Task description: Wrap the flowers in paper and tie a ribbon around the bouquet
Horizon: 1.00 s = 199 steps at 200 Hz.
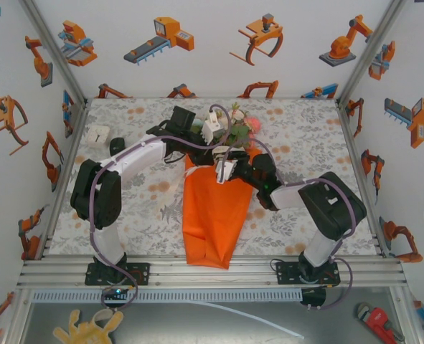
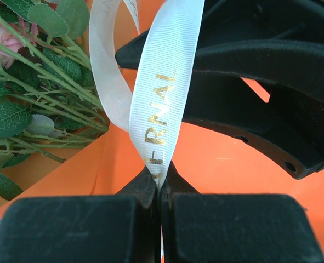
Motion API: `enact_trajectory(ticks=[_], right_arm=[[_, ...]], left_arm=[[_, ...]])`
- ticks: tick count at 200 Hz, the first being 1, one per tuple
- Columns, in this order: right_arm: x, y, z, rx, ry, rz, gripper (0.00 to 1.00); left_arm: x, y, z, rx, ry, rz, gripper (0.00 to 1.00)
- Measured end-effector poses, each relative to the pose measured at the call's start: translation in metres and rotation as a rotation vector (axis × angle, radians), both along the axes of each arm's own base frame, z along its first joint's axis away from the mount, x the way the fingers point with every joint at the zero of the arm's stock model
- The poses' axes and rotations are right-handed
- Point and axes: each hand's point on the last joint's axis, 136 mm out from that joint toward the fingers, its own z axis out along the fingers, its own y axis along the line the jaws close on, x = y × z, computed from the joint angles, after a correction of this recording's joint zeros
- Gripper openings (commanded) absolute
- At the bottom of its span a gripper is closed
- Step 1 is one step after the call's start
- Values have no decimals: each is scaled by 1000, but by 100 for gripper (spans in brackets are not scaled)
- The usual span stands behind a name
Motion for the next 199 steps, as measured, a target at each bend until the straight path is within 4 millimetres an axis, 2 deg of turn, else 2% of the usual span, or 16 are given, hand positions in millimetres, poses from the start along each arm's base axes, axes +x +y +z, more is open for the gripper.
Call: enact_trajectory(ticks=[11, 34, 52, 63, 82, 91, 112, 133, 152, 167, 187, 199], right_arm=[[1, 2, 0, -1, 1, 7, 28], [0, 4, -2, -8, 10, 21, 23], [-2, 4, -6, -12, 36, 25, 11], [-5, 4, -8, -10, 66, 34, 7], [-12, 4, -3, 22, 125, 45, 4], [-16, 4, 2, 47, 158, 49, 0], [-30, 7, 16, 120, 274, 64, 0], [-44, 6, 31, 180, 460, 56, 0], [-49, 8, 54, 248, 605, 44, 0], [-51, 9, 70, 312, 732, 27, 0], [-51, 10, 78, 379, 923, -36, 0], [-50, 11, 79, 418, 1057, -93, 0]], left_arm=[[1, 0, 0, -1, -1, 1, 0], [2, 1, 1, -3, -4, 3, 0], [3, 1, 1, -5, -8, 6, 0], [4, 2, -1, -5, -8, 10, 0], [6, 3, -2, 1, -8, 24, 0], [8, 3, -2, 1, -13, 32, 5], [10, 1, -1, -16, -12, 47, 15], [9, 0, -5, -26, -6, 63, 25], [8, 3, -12, -33, 10, 81, 35], [6, 7, -16, -38, 21, 95, 36], [0, 13, -17, -40, 28, 115, 39], [-5, 18, -14, -43, 23, 129, 46]])
